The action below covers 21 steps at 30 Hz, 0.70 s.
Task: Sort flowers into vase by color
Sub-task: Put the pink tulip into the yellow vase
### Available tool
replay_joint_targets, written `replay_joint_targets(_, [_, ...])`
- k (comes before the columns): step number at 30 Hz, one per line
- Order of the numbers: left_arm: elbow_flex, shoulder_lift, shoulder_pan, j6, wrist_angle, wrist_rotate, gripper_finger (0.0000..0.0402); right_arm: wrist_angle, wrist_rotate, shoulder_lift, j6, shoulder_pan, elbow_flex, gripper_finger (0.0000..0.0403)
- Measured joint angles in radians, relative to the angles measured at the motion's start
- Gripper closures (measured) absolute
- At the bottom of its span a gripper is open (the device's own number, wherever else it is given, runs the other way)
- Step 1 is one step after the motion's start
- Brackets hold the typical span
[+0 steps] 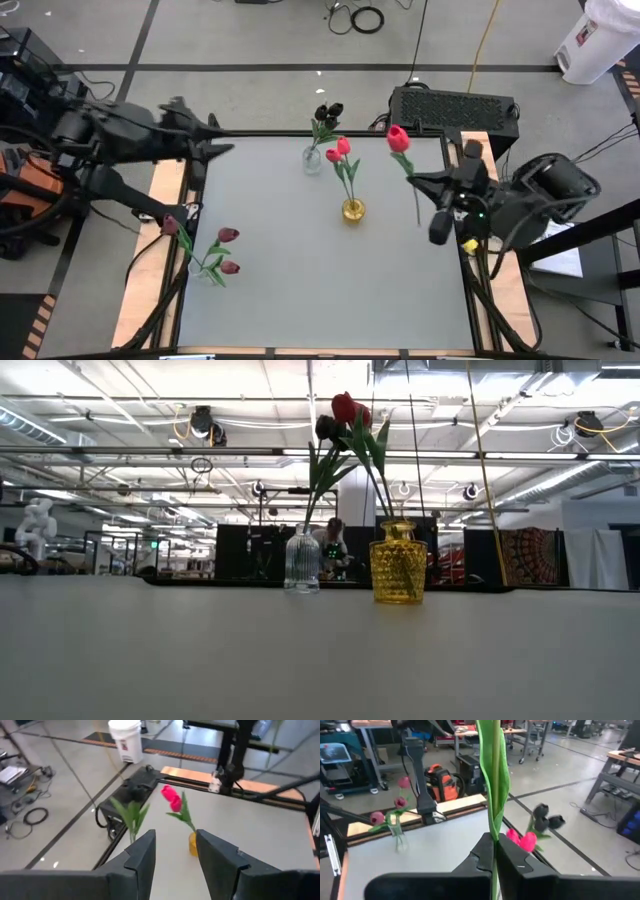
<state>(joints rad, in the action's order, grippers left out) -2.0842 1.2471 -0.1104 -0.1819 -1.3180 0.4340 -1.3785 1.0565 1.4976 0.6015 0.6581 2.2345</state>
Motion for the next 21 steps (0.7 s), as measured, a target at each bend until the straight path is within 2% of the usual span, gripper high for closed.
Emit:
replay_joint_targets(5, [0.000,-0.066,0.000,-0.086,-0.063,0.037,0.0254,-0.191,0.059,-0.019,0.168,0.060,0.000,0.0402])
replay_joint_targets(10, [0.000,-0.095,0.000,-0.131,-0.097,0.046,0.0254,-0.189,0.134,-0.092,0.203,0.105,-0.072,0.0402])
replay_joint_targets(15, [0.002,-0.096,0.000,-0.153,-0.105,0.046,0.0254,-0.190,0.176,-0.227,0.311,0.128,-0.279,0.0402])
replay_joint_targets(21, [0.046,-0.095,0.000,-0.153,-0.106,0.074,0.0254,-0.160,0.177,-0.444,0.525,0.130,-0.643,0.0402])
